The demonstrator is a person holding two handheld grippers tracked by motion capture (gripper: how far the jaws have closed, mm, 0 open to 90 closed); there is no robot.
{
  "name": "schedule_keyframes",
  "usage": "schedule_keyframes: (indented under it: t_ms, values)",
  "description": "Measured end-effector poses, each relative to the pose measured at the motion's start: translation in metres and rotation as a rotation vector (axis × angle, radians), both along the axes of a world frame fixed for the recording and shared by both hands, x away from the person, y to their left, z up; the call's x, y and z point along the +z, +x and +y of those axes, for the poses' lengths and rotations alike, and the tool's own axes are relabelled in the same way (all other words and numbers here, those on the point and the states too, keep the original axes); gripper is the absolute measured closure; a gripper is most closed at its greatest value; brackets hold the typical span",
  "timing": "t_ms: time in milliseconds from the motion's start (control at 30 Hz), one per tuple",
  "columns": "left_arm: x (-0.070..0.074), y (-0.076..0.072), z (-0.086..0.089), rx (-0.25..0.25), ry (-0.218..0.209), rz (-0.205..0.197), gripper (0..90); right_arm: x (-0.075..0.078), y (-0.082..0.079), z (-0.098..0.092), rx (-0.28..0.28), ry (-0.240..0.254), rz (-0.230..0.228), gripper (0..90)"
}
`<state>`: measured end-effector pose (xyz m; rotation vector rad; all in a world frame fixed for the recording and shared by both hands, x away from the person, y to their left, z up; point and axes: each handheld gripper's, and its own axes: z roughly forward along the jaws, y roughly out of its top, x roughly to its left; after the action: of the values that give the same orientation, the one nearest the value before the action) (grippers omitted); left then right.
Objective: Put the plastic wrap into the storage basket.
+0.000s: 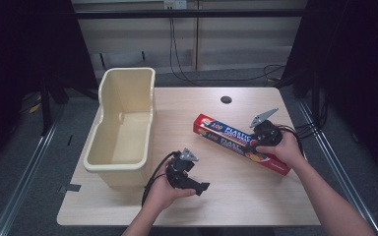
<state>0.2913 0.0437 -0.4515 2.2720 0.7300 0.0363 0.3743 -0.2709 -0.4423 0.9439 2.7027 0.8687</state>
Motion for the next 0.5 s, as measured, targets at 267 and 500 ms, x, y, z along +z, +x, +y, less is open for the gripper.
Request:
schedule_keyframes:
  t_ms: [267, 500]
  values:
    - [0.021, 0.006, -0.001, -0.087, 0.055, -0.022, 4.5, 0.01, -0.023, -0.003, 0.096, 0.019, 0.007, 41.8]
    - [0.037, 0.012, -0.012, -0.111, 0.079, -0.031, 4.3, 0.017, -0.035, -0.002, 0.182, 0.011, 0.009, 41.8]
